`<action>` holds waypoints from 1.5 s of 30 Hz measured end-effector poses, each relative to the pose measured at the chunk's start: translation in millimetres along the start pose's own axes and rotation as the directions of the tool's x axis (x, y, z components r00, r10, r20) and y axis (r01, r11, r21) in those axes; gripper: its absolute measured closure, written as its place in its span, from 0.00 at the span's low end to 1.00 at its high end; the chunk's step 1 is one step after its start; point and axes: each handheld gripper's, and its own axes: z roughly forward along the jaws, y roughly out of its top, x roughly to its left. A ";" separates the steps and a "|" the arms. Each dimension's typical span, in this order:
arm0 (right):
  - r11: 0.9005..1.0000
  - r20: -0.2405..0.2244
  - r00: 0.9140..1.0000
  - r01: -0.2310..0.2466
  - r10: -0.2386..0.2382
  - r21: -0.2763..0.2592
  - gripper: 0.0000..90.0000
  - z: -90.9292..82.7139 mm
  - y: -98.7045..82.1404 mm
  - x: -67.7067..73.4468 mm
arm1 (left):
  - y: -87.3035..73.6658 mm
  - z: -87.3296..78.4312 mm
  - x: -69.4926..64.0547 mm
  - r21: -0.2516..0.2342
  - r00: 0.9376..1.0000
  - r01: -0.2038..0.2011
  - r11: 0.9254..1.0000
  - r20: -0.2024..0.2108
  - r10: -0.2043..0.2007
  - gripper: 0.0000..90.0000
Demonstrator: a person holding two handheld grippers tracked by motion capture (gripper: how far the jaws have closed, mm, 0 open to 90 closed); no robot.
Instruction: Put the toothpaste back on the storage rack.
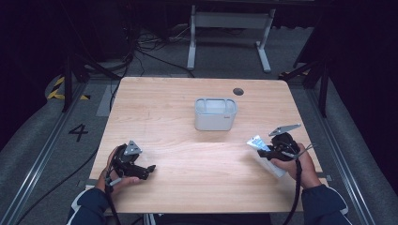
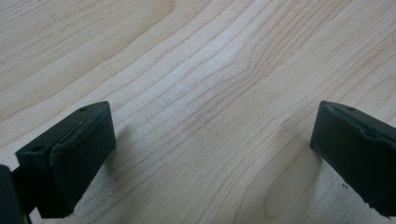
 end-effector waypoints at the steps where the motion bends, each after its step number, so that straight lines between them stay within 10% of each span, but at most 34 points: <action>1: 1.000 0.001 1.000 0.003 -0.003 -0.017 0.74 -2.3 1.6 0.2 | 0.0 0.0 0.0 0.000 1.000 0.000 1.000 0.001 0.000 0.01; 23: 0.976 -0.041 0.997 0.056 -0.066 -0.209 0.73 -17.5 30.0 3.1 | 0.0 0.0 0.1 0.000 1.000 -0.001 1.000 0.001 0.001 0.00; 45: 0.906 -0.005 0.988 0.142 -0.157 -0.399 0.73 -34.1 74.5 19.8 | 0.0 0.0 0.3 0.000 1.000 -0.003 1.000 0.002 0.003 0.00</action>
